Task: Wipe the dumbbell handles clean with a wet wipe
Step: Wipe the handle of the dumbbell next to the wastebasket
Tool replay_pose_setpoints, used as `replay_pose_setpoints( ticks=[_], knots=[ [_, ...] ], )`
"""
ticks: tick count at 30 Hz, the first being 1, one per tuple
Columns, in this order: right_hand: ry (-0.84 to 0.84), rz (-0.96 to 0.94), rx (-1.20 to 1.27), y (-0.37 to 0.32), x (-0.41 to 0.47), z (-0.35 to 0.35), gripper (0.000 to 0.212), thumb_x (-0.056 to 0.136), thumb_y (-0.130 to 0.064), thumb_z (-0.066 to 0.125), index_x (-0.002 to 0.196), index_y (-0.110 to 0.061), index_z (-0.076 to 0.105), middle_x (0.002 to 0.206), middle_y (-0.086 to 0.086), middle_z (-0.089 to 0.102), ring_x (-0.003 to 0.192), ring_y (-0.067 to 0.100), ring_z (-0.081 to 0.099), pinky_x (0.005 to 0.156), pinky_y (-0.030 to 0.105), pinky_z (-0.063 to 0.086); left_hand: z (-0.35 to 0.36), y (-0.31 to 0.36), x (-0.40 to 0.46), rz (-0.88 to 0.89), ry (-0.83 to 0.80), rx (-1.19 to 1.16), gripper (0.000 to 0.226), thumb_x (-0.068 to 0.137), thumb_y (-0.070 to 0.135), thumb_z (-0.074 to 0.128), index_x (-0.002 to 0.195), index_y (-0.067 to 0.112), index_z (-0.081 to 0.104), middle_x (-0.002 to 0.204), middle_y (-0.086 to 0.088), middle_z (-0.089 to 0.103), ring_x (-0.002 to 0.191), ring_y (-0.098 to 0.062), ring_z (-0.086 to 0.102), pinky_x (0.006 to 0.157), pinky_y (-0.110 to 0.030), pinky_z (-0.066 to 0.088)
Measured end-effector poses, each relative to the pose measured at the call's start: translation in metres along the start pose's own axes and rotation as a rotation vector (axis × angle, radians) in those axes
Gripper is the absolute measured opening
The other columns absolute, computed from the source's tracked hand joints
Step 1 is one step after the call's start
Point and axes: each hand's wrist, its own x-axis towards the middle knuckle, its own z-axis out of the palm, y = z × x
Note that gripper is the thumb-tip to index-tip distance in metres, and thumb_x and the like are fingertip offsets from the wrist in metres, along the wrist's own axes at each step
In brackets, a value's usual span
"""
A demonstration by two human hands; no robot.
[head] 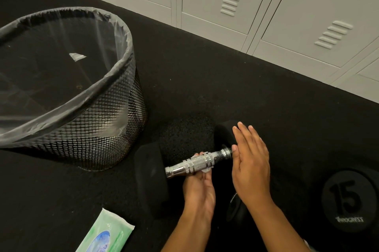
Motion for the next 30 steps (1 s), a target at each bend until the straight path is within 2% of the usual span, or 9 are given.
replay_pose_setpoints(
  ticks=[6, 10, 15, 17, 19, 20, 23, 26, 30],
  knots=[
    [0.005, 0.001, 0.0, -0.001, 0.001, 0.0, 0.044, 0.095, -0.024, 0.029, 0.133, -0.01, 0.046, 0.14, 0.003, 0.044, 0.135, 0.018, 0.029, 0.107, 0.044, 0.03, 0.001, 0.006, -0.002, 0.002, -0.034, -0.029, 0.025, 0.094, -0.011, 0.033, 0.098, -0.004, 0.058, 0.083, -0.017, 0.07, 0.071, -0.019, 0.07, 0.066, -0.027, 0.057],
    [-0.003, 0.004, 0.009, 0.0, 0.0, 0.0, 0.045, 0.095, -0.025, 0.028, 0.133, -0.011, 0.046, 0.141, 0.003, 0.043, 0.135, 0.016, 0.027, 0.107, 0.043, 0.028, 0.0, 0.006, -0.002, 0.022, -0.047, -0.07, 0.028, 0.093, -0.012, 0.033, 0.099, -0.003, 0.059, 0.085, -0.015, 0.072, 0.075, -0.02, 0.071, 0.069, -0.028, 0.057],
    [0.01, 0.001, 0.012, 0.0, 0.0, 0.0, 0.044, 0.094, -0.024, 0.03, 0.133, -0.01, 0.046, 0.14, 0.003, 0.044, 0.135, 0.017, 0.028, 0.106, 0.046, 0.031, -0.008, 0.008, -0.016, -0.003, 0.042, 0.083, 0.026, 0.097, -0.01, 0.028, 0.088, -0.005, 0.051, 0.093, -0.022, 0.057, 0.084, -0.027, 0.06, 0.058, -0.029, 0.056],
    [0.014, 0.002, 0.008, 0.0, 0.0, 0.0, 0.044, 0.094, -0.024, 0.03, 0.133, -0.01, 0.046, 0.14, 0.004, 0.044, 0.135, 0.017, 0.028, 0.106, 0.046, 0.031, -0.008, 0.013, -0.023, -0.029, 0.058, 0.145, 0.026, 0.097, -0.009, 0.027, 0.087, -0.006, 0.05, 0.09, -0.026, 0.055, 0.078, -0.03, 0.061, 0.063, -0.029, 0.056],
    [0.013, 0.002, 0.006, 0.0, 0.0, 0.0, 0.044, 0.095, -0.024, 0.03, 0.133, -0.011, 0.045, 0.141, 0.003, 0.043, 0.135, 0.017, 0.028, 0.107, 0.045, 0.03, -0.01, 0.018, -0.031, -0.052, 0.076, 0.185, 0.023, 0.098, -0.009, 0.027, 0.096, -0.007, 0.05, 0.092, -0.027, 0.054, 0.078, -0.032, 0.06, 0.082, -0.03, 0.052],
    [0.012, 0.002, 0.004, 0.0, 0.0, 0.001, 0.044, 0.095, -0.024, 0.03, 0.133, -0.011, 0.045, 0.141, 0.003, 0.043, 0.135, 0.017, 0.028, 0.107, 0.044, 0.029, -0.011, 0.019, -0.036, -0.063, 0.076, 0.19, 0.022, 0.097, -0.009, 0.027, 0.101, -0.006, 0.049, 0.094, -0.028, 0.054, 0.081, -0.033, 0.058, 0.081, -0.031, 0.052],
    [0.014, -0.001, -0.002, 0.0, 0.0, 0.001, 0.044, 0.095, -0.024, 0.03, 0.133, -0.01, 0.046, 0.141, 0.004, 0.044, 0.135, 0.017, 0.028, 0.108, 0.041, 0.026, -0.01, 0.019, -0.054, -0.032, 0.01, 0.261, 0.024, 0.097, -0.008, 0.03, 0.099, -0.006, 0.054, 0.088, -0.025, 0.063, 0.084, -0.031, 0.06, 0.055, -0.029, 0.056],
    [0.007, 0.005, -0.01, 0.0, 0.0, 0.001, 0.044, 0.095, -0.024, 0.029, 0.133, -0.01, 0.045, 0.141, 0.004, 0.044, 0.135, 0.017, 0.028, 0.108, 0.041, 0.026, -0.004, 0.02, -0.062, 0.176, -0.099, 0.515, 0.027, 0.096, -0.003, 0.037, 0.1, 0.003, 0.063, 0.089, -0.013, 0.072, 0.087, -0.022, 0.067, 0.067, -0.024, 0.057],
    [-0.003, 0.014, -0.02, -0.001, 0.0, 0.0, 0.045, 0.094, -0.025, 0.028, 0.134, -0.011, 0.045, 0.141, 0.004, 0.043, 0.135, 0.017, 0.028, 0.107, 0.043, 0.028, 0.009, 0.034, -0.058, 0.896, -0.268, 1.184, 0.033, 0.097, 0.009, 0.045, 0.12, 0.029, 0.058, 0.113, 0.018, 0.063, 0.108, 0.007, 0.055, 0.094, -0.013, 0.042]
  ],
)
